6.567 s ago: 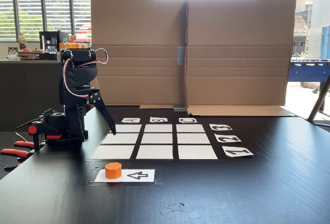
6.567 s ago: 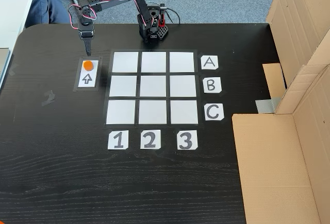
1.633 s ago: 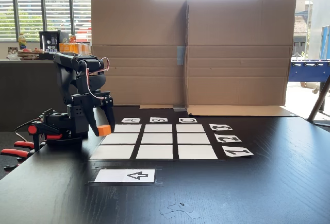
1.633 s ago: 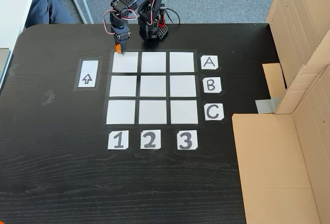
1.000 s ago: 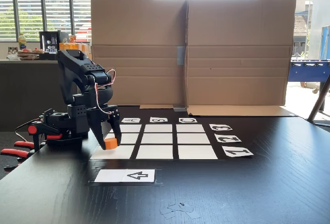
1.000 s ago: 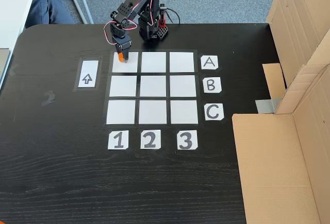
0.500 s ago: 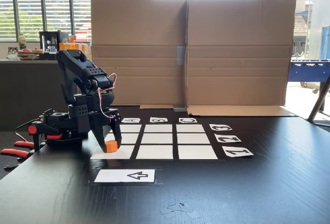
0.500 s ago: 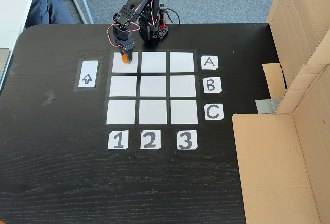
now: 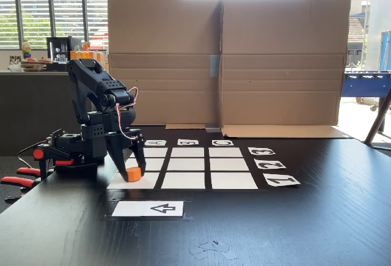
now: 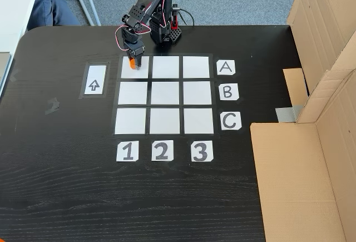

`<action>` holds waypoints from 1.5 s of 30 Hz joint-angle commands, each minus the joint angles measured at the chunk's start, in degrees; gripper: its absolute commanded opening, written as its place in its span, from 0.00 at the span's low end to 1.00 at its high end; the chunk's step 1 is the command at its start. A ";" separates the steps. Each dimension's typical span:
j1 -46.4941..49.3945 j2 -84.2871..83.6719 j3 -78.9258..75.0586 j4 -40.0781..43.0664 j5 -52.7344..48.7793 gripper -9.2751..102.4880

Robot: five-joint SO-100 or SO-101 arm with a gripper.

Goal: Pick up the round, orange token and place it in the grid on square A1.

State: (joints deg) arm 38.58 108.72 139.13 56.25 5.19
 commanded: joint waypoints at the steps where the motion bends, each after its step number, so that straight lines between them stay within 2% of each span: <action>1: 0.70 -0.26 -0.09 -0.70 0.18 0.19; 9: 1.58 -1.49 -0.18 -1.41 0.70 0.22; 22: 2.37 -1.14 -0.97 -0.97 -1.23 0.44; 45: 16.52 5.10 -23.20 -2.02 -0.88 0.46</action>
State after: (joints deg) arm 53.17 110.92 119.27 54.05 3.96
